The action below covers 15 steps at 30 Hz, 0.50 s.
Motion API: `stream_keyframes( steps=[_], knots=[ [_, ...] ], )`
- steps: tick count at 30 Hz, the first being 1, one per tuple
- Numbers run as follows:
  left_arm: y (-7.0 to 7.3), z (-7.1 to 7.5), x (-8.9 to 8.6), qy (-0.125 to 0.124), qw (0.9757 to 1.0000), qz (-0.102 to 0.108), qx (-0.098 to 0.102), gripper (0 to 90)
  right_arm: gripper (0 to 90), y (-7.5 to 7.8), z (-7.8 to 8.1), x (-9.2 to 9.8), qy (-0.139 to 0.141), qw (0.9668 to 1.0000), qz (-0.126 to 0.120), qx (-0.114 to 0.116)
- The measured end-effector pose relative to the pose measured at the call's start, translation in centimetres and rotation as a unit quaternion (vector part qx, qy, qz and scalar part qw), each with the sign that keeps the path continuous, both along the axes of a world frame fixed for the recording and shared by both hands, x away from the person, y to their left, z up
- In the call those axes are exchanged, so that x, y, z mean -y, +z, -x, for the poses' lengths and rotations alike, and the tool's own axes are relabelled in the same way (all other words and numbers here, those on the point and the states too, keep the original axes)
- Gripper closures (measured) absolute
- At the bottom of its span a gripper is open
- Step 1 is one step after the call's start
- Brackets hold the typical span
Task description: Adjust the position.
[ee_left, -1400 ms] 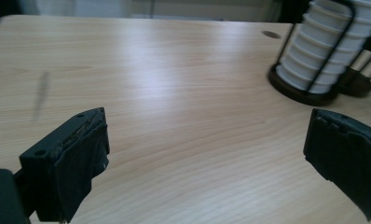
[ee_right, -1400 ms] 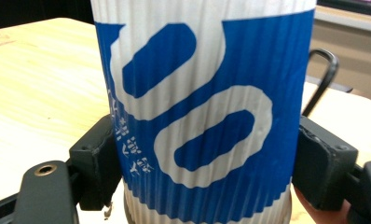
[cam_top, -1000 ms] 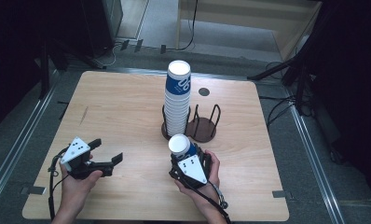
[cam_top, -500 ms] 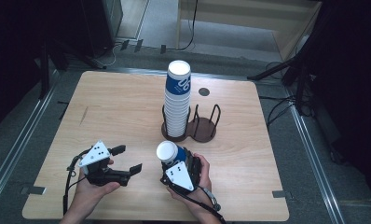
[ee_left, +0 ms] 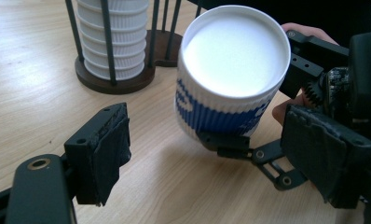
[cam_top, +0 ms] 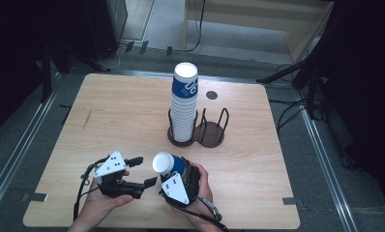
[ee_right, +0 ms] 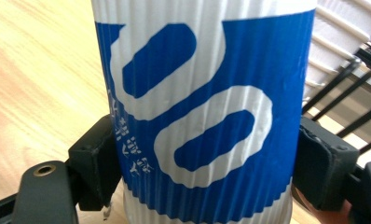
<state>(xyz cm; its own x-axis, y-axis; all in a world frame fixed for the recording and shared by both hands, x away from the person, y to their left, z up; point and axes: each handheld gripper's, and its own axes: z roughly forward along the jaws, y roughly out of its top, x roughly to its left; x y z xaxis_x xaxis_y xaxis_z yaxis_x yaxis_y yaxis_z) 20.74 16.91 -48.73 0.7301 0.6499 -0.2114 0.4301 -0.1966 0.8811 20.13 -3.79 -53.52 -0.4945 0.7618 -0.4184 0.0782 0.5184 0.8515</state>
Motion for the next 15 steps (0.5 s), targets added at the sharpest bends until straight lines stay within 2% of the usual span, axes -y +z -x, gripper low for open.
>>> stream_keyframes(
  steps=[9,15],
  knots=[
    [-0.1,0.1,0.6,-0.012,0.9998,-0.018,-0.002,20.6,19.5,-0.7,0.9,-1.2,0.032,0.9991,0.025,0.009],
    [0.2,0.2,0.8,-0.023,0.9993,-0.025,-0.013,21.8,19.5,-0.7,1.4,-1.5,0.044,0.9982,0.034,0.021]
  ],
)
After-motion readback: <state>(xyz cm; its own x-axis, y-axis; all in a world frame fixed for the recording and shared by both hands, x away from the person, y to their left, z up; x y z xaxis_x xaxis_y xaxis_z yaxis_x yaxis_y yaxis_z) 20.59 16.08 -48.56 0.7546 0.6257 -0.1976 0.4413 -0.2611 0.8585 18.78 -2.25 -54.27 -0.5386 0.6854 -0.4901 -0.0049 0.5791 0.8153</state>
